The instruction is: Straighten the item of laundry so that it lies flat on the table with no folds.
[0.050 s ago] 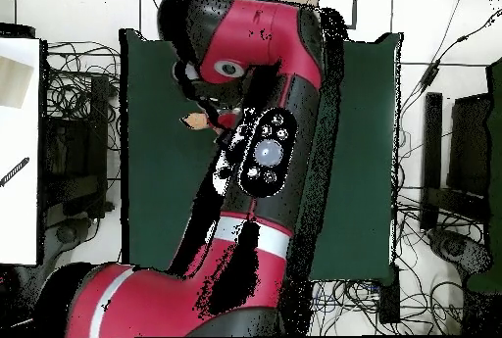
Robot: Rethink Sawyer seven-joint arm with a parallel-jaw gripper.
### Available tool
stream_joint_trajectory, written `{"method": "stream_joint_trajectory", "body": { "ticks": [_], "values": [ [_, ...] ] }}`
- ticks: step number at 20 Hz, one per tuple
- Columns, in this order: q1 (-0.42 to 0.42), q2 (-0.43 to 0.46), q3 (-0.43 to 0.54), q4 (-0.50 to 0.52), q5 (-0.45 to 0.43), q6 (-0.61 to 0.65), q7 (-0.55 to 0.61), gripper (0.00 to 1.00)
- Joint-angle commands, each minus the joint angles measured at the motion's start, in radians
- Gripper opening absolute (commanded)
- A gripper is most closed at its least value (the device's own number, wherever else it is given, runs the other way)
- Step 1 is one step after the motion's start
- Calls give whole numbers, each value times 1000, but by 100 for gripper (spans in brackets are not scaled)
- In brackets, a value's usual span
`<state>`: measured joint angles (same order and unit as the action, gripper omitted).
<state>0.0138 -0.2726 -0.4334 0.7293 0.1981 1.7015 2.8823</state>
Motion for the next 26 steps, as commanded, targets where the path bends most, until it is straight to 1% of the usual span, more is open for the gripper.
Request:
{"method": "stream_joint_trajectory", "body": {
  "ticks": [1, 8, 12, 17, 21, 23, 26],
  "values": [
    [-79, -20, 58, 38, -111, 41, -235, 0],
    [-161, -31, 105, 33, -194, 6, -403, 0],
    [-182, -47, 119, 66, -225, -42, -460, 0],
    [-188, -59, 128, 110, -242, -94, -498, 0],
    [-179, -30, 130, 96, -263, -125, -525, 0],
    [-176, -8, 132, 85, -266, -134, -521, 0],
    [-170, 11, 134, 91, -274, -193, -515, 0]
  ]
}}
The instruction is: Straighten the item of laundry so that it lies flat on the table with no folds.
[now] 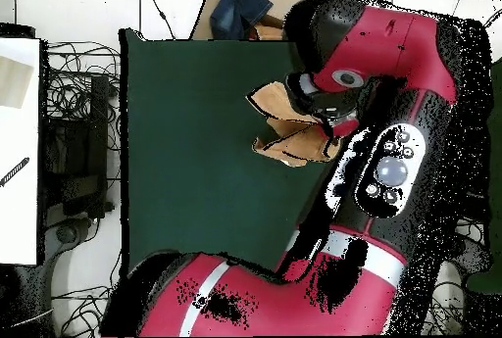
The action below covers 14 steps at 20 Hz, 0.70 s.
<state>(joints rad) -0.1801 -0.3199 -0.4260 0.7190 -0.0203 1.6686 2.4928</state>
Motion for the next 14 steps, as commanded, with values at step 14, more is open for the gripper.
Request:
{"method": "stream_joint_trajectory", "body": {
  "ticks": [14],
  "values": [
    [43, 50, 128, 284, -39, -437, -33, 0]
  ]
}}
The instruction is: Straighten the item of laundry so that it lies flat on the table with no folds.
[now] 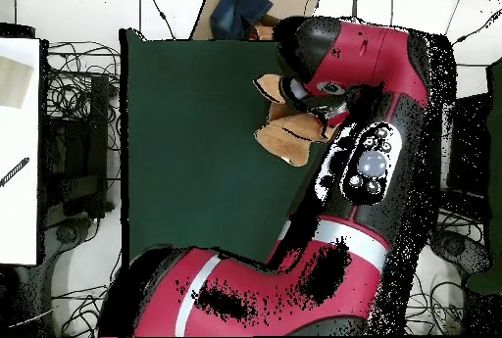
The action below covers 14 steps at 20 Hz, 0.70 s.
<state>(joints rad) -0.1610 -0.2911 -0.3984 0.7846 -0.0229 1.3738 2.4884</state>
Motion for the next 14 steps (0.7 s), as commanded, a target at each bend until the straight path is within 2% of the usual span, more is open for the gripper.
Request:
{"method": "stream_joint_trajectory", "body": {
  "ticks": [1, 7, 14],
  "values": [
    [26, 19, 100, 229, -37, -162, -24, 0],
    [26, 26, 95, 263, -20, -187, 9, 0],
    [9, 41, 113, 336, -22, -392, 35, 0]
  ]
}}
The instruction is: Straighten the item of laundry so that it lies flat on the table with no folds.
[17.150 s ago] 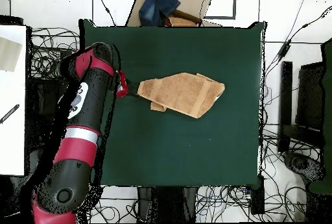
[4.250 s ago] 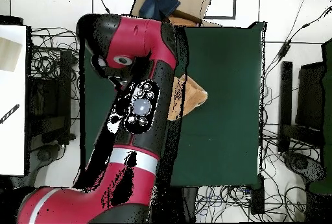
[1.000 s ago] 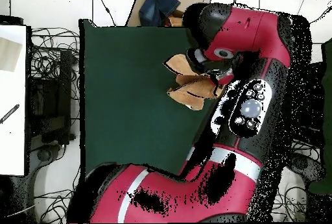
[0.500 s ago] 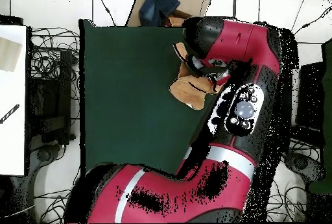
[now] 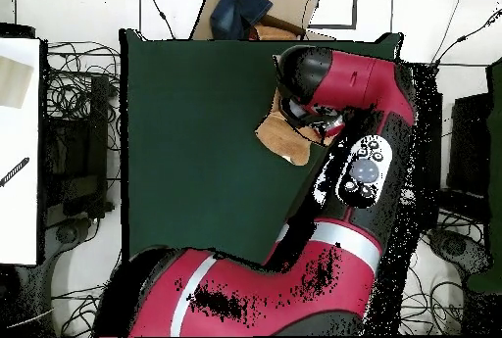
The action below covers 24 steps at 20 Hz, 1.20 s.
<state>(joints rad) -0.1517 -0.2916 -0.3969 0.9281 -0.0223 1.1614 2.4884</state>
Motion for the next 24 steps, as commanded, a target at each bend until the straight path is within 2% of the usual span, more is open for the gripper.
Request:
{"method": "stream_joint_trajectory", "body": {
  "ticks": [1, 8, 20, 24],
  "values": [
    [2, 43, 110, 199, -30, -209, 34, 0],
    [27, 53, 78, 202, -95, -368, -3, 0],
    [-4, 24, 81, 272, -123, -351, -67, 0],
    [-50, -23, 99, 318, -136, -339, -144, 0]
  ]
}}
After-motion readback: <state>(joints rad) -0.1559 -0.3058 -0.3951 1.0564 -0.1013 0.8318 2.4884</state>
